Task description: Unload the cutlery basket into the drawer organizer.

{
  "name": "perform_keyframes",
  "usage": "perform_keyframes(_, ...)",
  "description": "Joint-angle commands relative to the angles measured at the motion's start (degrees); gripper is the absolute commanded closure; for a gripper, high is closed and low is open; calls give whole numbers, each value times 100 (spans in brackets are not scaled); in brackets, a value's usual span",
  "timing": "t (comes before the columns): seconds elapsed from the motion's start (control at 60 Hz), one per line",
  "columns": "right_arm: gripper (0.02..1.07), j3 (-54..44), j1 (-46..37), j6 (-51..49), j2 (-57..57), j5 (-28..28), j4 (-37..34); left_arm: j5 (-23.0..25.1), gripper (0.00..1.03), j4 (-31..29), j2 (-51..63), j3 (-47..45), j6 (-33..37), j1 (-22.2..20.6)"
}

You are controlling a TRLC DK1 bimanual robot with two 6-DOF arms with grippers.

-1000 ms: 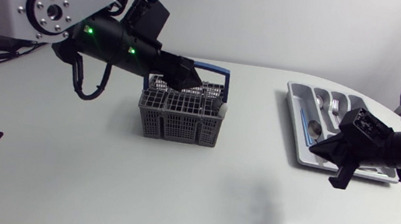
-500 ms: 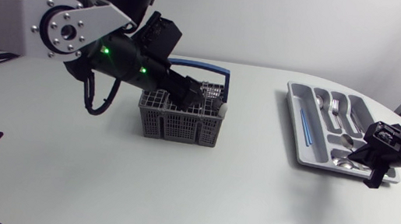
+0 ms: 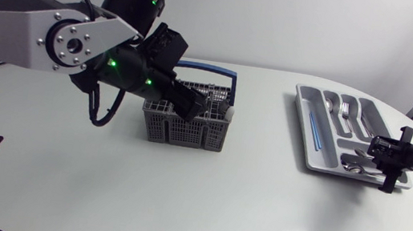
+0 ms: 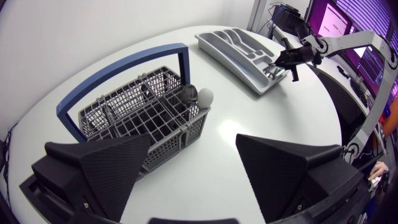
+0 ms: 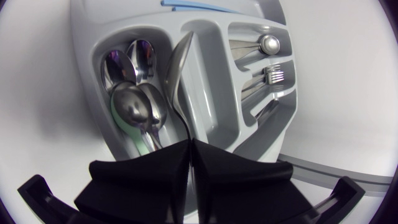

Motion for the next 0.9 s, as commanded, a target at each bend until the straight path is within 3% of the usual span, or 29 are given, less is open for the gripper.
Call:
perform_keyframes(0.0, 89, -207, -35, -300, 170, 157, 206, -29, 7, 30, 3, -143, 152, 26)
perform_keyframes(0.183, 54, -357, -17, -247, -85, 394, 329, -29, 6, 47, -50, -205, 179, 52)
perform_keyframes(0.333, 37, -374, 114, 306, -683, 394, 48, -38, 6, 47, -68, -205, 187, 61)
perform_keyframes(0.6, 31, -304, 1134, 2152, -2019, 157, -1578, -56, 5, 47, -68, -240, 258, 69)
perform_keyframes(0.883, 31, 206, 2751, 4393, -2327, -28, -2923, -73, 5, 161, -68, -345, 469, 69)
